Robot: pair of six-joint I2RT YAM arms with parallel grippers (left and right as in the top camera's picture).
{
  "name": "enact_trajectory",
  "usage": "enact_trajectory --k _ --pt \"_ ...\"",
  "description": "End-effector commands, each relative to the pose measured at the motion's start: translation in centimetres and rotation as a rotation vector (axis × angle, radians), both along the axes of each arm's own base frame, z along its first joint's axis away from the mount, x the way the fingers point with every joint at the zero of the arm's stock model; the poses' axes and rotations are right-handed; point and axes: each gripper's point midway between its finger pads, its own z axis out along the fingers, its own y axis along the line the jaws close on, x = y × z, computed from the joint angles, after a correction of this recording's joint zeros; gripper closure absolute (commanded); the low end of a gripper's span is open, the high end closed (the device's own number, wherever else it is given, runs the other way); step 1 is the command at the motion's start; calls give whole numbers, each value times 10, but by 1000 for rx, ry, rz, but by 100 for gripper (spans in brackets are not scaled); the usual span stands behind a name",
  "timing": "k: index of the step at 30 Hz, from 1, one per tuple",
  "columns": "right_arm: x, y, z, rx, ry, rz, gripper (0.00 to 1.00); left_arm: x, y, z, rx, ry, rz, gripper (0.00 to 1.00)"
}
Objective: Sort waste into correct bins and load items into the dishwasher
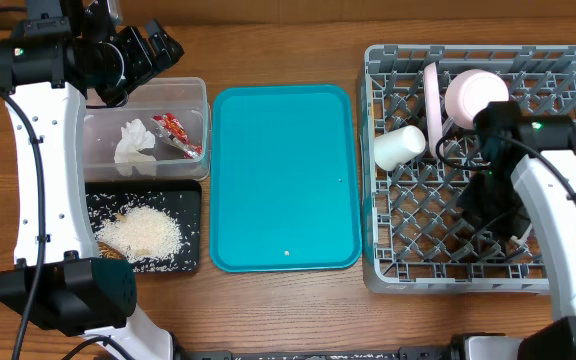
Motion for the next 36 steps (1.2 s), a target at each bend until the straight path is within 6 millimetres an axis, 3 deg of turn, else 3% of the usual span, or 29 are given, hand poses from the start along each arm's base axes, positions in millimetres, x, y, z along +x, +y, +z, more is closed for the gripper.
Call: enact_trajectory --k 1,5,11,15,18,21,22,36 --pt "3 31 4 128 -44 73 67 0 0 7 25 -29 -21 0" --pt "6 48 5 176 -64 115 67 0 0 7 25 -29 -21 0" --pt "21 54 8 196 -123 178 66 0 0 7 25 -29 -21 0" --pt "55 100 17 444 -286 407 64 0 0 7 25 -29 -21 0" --pt "70 126 29 586 -383 504 59 0 0 7 25 -29 -21 0" --pt "77 135 35 633 -426 516 22 0 0 7 25 -29 -21 0" --pt "78 135 35 632 -430 518 0 0 0 7 25 -29 -21 0" --pt "78 134 35 628 -429 518 0 0 0 7 25 -29 -21 0"
